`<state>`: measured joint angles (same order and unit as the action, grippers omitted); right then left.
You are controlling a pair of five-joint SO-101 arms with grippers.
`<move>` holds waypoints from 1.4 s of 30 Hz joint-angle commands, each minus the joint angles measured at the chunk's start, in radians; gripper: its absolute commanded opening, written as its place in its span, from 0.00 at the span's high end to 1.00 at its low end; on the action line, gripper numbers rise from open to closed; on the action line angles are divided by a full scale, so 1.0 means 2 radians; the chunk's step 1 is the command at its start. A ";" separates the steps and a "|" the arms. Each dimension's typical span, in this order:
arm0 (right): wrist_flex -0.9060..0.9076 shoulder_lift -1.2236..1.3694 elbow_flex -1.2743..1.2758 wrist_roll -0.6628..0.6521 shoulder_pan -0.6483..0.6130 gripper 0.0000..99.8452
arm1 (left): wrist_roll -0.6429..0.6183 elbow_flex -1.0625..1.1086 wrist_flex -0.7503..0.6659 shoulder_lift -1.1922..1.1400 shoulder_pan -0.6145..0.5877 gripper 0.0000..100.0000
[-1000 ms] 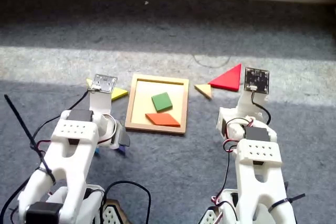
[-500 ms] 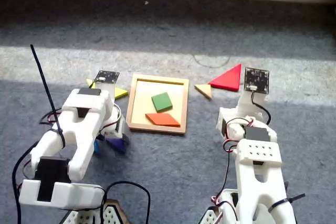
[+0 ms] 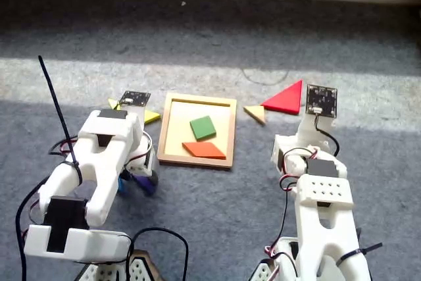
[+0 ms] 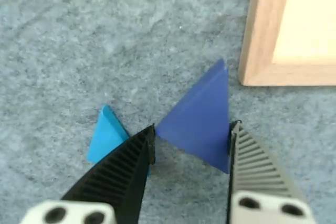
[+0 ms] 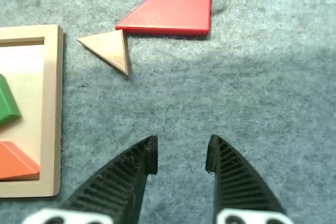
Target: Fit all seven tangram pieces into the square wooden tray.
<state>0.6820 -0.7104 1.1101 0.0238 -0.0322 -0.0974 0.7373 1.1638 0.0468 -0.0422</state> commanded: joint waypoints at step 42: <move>-0.010 -0.013 -0.002 -0.005 0.005 0.85 | 0.031 -0.017 -0.032 0.136 -0.003 0.71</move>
<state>0.6820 -0.7104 1.1101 0.0238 -0.0322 -0.0345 0.7511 1.1623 0.3230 -0.0361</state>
